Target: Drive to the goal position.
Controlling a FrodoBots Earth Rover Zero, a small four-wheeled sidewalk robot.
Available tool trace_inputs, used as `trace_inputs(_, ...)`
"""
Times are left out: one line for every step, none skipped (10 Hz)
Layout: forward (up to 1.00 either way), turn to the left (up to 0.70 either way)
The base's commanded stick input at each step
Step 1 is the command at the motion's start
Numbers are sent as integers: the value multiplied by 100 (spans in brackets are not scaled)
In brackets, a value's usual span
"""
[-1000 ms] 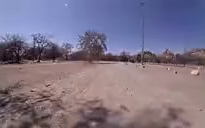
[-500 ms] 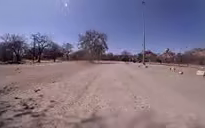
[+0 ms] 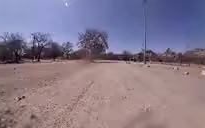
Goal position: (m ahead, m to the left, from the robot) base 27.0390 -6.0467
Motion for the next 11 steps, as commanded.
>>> trace_inputs(100, -27)
trace_inputs(100, -27)
trace_inputs(100, -27)
trace_inputs(100, 0)
trace_inputs(100, 0)
trace_inputs(100, 0)
trace_inputs(100, 0)
trace_inputs(100, 0)
trace_inputs(100, 0)
trace_inputs(100, 0)
trace_inputs(100, 0)
